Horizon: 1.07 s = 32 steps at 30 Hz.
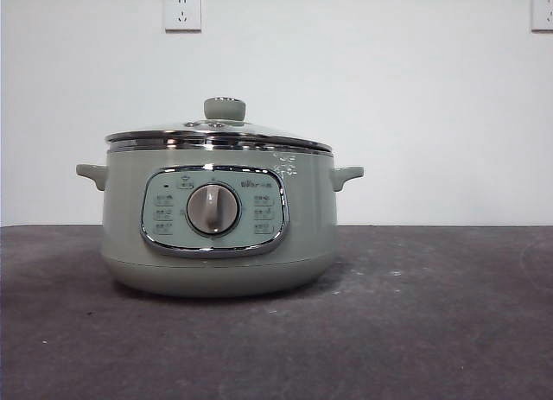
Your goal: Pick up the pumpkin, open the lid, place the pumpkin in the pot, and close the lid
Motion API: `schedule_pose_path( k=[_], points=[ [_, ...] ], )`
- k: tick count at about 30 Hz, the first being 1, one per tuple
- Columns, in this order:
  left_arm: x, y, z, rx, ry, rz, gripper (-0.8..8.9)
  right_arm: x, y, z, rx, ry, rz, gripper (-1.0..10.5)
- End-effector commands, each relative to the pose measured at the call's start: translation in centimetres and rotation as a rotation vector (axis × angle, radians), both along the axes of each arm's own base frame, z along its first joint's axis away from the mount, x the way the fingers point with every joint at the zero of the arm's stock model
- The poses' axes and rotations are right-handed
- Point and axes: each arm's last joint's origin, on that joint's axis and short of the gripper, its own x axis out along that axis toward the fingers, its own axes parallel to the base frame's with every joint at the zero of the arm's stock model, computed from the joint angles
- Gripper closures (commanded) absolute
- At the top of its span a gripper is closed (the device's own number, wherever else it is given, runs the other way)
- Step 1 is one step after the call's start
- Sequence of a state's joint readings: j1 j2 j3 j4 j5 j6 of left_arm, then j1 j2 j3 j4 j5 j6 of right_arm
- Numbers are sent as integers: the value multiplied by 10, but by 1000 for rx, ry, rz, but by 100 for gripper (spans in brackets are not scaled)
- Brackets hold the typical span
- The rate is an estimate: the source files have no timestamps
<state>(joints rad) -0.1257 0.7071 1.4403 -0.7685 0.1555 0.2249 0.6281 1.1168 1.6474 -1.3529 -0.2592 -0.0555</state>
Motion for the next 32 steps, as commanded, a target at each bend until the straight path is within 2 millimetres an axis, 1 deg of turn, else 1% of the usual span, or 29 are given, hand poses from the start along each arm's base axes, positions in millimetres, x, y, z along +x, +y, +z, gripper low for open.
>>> schedule_pose_path(
  k=[1,4,8,11,14,19,22,24,28,32],
  points=[
    [-11,5,-2,46,-73,69,817,-2,-1,0,-1,12,-6,948],
    [-20,7,-9,48,-167,125,817,-2,-1,0,-1,11,-6,948],
    [-20,9,-33,47,-300,188,817,-3,-2,0,1,8,-6,948],
    [-10,12,-64,43,-349,225,817,-3,-2,0,0,8,-7,948],
    [3,15,-103,-2,-338,253,817,-3,-2,0,0,8,-7,948],
    [22,20,-176,-77,-227,311,817,-3,-2,0,1,6,-7,948],
    [28,22,-215,-134,-150,328,817,-3,-2,0,1,6,-7,948],
    [31,22,-237,-156,-108,339,817,-3,-2,0,1,6,-7,948],
    [35,23,-272,-182,-50,353,817,-4,-3,1,1,5,-7,948],
    [36,23,-295,-202,-18,356,817,-4,-3,1,1,5,-7,948]
  ],
)
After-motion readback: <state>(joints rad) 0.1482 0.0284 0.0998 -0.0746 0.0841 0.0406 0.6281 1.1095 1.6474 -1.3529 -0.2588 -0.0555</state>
